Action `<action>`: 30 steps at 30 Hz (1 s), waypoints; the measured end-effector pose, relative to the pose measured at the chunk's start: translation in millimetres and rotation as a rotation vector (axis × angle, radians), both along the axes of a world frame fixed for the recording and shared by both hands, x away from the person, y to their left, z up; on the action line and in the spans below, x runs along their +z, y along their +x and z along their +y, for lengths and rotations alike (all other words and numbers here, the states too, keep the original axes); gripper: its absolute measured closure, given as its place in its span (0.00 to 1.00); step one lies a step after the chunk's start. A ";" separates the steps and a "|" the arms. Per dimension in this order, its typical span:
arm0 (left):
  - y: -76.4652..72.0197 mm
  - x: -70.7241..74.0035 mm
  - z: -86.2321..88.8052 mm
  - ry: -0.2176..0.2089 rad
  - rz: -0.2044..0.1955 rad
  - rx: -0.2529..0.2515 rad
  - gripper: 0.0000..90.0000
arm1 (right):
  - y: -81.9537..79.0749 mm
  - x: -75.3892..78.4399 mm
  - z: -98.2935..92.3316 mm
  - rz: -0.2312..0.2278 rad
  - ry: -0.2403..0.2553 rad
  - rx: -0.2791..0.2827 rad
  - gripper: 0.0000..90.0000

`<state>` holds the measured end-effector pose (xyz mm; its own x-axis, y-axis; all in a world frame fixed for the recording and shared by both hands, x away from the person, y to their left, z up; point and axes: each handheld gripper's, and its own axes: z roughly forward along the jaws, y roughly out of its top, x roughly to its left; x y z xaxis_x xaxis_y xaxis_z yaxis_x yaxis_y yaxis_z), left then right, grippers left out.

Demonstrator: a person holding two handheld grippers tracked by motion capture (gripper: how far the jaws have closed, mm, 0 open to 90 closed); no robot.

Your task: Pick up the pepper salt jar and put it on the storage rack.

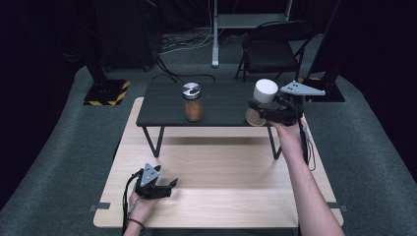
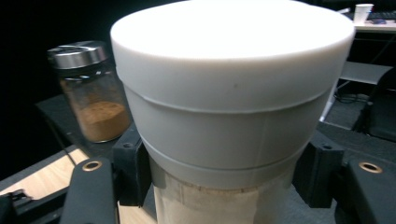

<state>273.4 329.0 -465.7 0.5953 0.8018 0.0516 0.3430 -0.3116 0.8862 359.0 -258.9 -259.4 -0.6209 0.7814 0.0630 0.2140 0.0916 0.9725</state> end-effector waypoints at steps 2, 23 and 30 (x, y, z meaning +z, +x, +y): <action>0.1 -0.1 0.1 -0.001 0.000 0.000 0.16 | 3.8 2.0 2.8 0.000 -0.007 -0.011 0.36; -0.6 0.1 -0.7 0.006 -0.004 0.000 0.15 | 9.5 -3.8 9.9 -0.005 -0.048 -0.035 0.21; -1.2 -0.2 -1.2 0.007 -0.008 0.003 0.15 | -15.1 -23.8 -8.0 -0.025 -0.042 -0.042 0.17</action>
<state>272.1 327.7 -465.9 0.5921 0.8035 0.0621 0.3373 -0.3170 0.8864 343.9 -266.8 -283.2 -0.5886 0.8083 0.0141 0.1942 0.1244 0.9730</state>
